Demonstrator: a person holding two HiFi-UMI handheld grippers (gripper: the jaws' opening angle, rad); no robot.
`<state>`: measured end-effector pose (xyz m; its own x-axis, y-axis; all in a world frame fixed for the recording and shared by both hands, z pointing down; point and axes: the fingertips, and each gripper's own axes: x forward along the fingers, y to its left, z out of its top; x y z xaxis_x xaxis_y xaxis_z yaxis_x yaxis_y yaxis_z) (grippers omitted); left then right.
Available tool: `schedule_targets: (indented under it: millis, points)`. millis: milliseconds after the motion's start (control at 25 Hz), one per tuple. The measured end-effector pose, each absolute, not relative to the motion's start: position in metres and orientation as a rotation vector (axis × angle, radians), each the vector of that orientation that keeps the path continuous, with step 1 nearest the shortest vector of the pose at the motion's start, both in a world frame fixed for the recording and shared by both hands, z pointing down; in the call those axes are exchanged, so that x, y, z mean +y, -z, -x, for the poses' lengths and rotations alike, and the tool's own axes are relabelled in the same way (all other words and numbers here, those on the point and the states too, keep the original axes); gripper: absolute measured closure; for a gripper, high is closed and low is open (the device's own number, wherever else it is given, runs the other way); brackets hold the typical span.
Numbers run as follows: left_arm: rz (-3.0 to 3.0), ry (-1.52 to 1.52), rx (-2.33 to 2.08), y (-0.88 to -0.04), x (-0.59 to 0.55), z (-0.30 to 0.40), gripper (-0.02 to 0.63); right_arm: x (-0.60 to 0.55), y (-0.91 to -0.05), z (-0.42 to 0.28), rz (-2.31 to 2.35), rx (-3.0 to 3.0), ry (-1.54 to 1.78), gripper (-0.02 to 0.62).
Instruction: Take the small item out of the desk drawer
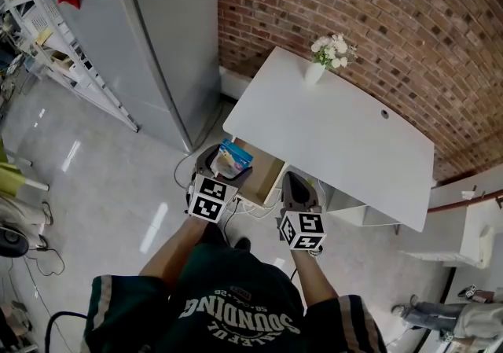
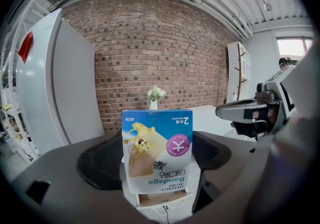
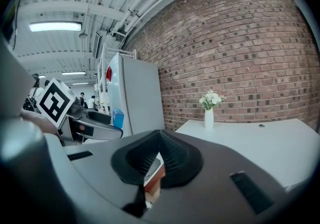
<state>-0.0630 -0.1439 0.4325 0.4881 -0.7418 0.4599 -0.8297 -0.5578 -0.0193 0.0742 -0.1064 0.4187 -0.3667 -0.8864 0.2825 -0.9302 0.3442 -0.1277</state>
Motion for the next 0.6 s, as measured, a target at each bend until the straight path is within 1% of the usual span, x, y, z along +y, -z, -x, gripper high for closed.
schedule_targets:
  millis: [600]
  points:
    - [-2.497, -0.640, -1.349, -0.444, -0.131, 0.067, 0.173, -0.097, -0.425, -0.070, -1.642, -2.438, -0.405, 0.571]
